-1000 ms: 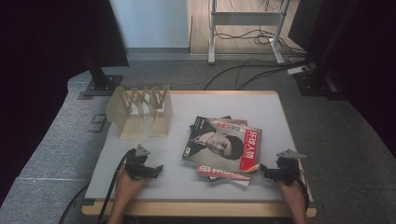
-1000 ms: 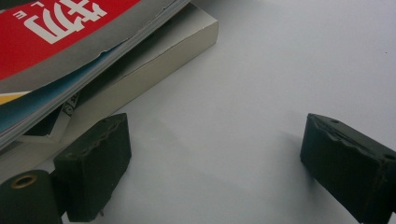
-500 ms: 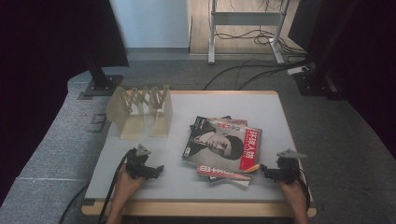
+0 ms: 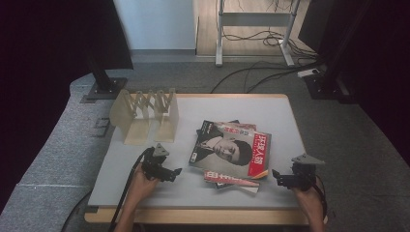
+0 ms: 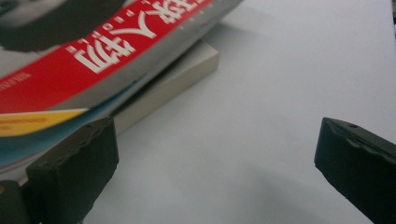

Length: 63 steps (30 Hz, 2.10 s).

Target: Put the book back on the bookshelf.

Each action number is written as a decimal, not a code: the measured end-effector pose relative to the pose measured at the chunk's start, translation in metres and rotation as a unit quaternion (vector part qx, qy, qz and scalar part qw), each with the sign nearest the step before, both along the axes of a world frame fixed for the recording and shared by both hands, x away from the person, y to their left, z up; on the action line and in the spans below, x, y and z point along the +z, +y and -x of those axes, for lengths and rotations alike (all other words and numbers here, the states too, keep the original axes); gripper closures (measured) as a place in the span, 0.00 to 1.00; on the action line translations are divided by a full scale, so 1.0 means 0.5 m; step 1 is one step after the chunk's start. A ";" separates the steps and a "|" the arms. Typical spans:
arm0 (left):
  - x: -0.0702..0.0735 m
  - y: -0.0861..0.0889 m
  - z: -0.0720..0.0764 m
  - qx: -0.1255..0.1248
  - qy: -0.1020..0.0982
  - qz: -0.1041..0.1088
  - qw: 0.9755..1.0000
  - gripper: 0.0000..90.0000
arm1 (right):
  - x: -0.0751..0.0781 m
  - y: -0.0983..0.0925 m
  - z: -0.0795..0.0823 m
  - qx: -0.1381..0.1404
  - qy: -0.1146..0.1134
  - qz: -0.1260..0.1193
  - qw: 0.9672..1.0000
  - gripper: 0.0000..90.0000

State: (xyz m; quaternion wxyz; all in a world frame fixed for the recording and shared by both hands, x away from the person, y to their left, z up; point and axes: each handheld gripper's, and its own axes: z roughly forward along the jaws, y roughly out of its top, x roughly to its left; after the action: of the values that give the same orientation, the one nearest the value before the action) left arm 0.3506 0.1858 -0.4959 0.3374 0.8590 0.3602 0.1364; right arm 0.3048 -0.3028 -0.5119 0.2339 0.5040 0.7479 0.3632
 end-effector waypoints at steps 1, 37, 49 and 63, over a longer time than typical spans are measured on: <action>0.005 -0.004 -0.002 -0.002 -0.004 0.005 1.000 0.00 | 0.003 0.001 0.000 0.002 -0.001 -0.001 1.000 0.00; 0.017 -0.160 -0.092 -0.071 0.011 0.019 0.997 0.00 | 0.024 0.101 -0.079 0.071 -0.003 0.004 0.997 0.00; -0.005 -0.178 -0.089 -0.085 0.017 0.017 0.996 0.00 | 0.007 0.115 -0.090 0.081 0.005 -0.006 0.997 0.00; -0.011 -0.181 -0.092 -0.070 0.026 0.032 0.997 0.00 | 0.002 0.118 -0.092 0.087 0.015 -0.021 0.996 0.00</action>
State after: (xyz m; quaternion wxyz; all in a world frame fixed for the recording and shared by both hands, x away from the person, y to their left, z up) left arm 0.3964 0.0954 -0.5015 0.3640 0.8742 0.3116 0.0786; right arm 0.3506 -0.2439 -0.5108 0.1797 0.4471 0.7845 0.3903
